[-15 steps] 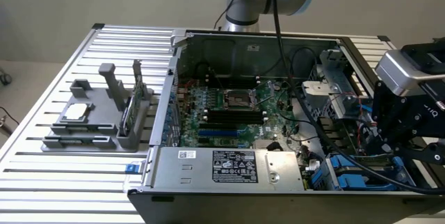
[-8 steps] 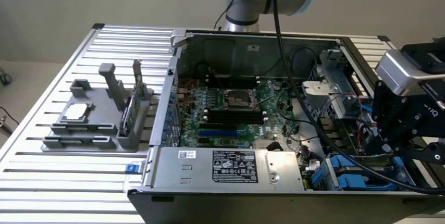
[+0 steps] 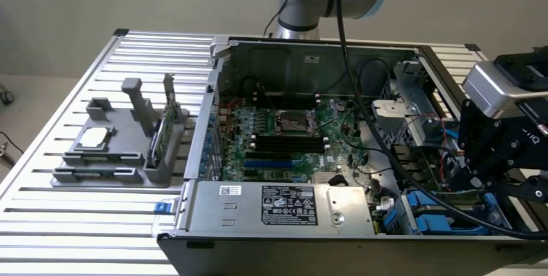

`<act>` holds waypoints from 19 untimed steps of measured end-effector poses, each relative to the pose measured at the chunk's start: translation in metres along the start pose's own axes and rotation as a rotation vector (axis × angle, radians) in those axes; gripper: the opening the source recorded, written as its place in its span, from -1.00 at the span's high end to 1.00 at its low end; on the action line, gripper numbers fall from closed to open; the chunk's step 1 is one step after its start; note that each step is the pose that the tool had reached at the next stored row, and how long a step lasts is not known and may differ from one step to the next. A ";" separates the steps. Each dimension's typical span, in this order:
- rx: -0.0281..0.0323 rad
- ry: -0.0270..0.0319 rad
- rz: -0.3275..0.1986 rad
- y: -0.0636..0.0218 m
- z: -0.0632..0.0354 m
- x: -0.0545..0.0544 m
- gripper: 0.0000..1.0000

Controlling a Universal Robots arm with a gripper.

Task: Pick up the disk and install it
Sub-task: 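Insert the first disk wire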

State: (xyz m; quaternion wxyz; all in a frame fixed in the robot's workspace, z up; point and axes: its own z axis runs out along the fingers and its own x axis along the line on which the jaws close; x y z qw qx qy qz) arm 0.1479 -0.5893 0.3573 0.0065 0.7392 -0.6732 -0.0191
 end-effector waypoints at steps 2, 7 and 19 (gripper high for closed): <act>0.0000 0.0000 0.000 0.0000 0.0000 0.000 0.79; 0.0000 0.0000 0.000 0.0000 0.0000 0.000 0.79; 0.0038 -0.0095 0.163 0.0000 0.0001 0.000 0.79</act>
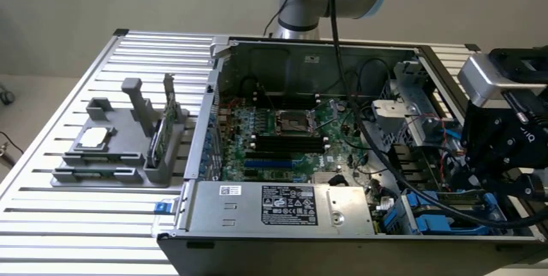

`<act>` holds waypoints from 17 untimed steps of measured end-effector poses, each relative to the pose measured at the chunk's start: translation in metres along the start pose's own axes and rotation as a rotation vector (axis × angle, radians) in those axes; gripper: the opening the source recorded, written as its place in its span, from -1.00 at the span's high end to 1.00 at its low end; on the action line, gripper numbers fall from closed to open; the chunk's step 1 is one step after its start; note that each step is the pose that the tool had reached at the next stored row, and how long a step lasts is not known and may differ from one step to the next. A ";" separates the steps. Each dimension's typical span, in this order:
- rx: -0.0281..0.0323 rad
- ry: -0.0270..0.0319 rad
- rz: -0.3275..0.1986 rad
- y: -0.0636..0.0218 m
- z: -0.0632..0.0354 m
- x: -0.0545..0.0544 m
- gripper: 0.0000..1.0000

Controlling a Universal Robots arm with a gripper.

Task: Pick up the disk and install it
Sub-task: 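Insert the first disk wire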

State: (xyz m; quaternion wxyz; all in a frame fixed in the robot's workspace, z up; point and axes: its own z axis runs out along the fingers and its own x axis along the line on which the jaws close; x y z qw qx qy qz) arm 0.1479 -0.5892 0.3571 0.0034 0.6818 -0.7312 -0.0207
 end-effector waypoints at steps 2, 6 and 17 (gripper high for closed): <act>0.0008 -0.0013 0.036 0.0000 0.0000 0.000 0.79; 0.0025 -0.0038 0.110 0.0000 0.0000 0.000 0.79; 0.0072 -0.0108 0.309 0.0000 0.0000 0.000 0.79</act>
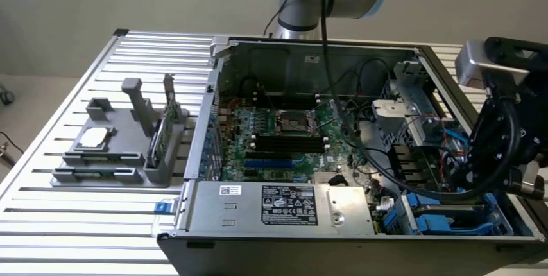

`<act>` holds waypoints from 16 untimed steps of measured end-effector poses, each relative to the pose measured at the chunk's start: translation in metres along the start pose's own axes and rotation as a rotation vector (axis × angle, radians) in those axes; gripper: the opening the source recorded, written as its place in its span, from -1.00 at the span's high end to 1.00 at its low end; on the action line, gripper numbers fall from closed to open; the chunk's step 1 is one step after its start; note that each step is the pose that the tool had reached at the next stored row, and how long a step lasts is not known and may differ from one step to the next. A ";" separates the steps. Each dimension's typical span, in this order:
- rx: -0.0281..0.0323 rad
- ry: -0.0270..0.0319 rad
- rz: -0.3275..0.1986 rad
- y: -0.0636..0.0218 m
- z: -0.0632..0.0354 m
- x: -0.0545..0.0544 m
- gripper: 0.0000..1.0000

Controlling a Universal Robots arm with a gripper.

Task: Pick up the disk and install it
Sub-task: 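Insert the first disk wire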

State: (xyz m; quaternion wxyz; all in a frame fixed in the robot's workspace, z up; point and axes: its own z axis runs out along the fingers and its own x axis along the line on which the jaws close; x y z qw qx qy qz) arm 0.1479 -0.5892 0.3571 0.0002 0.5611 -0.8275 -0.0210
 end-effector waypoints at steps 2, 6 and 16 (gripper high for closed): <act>0.0009 -0.0013 0.036 0.0000 0.0000 0.000 0.79; 0.0026 -0.0038 0.109 0.0000 0.0000 0.000 0.79; 0.0067 -0.0103 0.291 0.0000 0.0001 0.000 0.79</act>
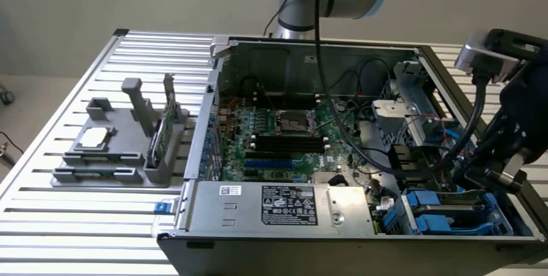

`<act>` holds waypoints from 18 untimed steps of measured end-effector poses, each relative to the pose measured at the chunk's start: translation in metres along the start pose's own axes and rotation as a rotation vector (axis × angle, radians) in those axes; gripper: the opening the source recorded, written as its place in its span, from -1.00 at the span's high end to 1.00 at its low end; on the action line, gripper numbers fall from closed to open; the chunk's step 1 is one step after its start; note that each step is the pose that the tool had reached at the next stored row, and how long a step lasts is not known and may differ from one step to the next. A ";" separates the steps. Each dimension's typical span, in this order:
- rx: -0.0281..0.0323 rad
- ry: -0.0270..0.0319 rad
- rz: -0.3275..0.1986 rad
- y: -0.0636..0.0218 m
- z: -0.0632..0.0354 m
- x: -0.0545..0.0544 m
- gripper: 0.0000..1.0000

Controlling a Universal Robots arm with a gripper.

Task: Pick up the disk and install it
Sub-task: 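Insert the first disk wire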

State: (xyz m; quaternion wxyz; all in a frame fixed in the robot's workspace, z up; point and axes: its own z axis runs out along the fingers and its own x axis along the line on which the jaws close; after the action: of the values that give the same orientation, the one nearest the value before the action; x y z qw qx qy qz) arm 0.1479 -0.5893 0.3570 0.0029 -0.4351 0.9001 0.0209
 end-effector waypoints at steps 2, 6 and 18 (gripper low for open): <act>0.0009 -0.0012 0.037 0.0000 0.0000 0.000 0.79; 0.0025 -0.0037 0.108 0.0000 0.0000 0.000 0.79; 0.0076 -0.0115 0.327 0.0000 0.0000 0.000 0.79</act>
State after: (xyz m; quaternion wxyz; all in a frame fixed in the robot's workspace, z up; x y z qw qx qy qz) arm 0.1479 -0.5893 0.3570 0.0062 -0.2828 0.9590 0.0201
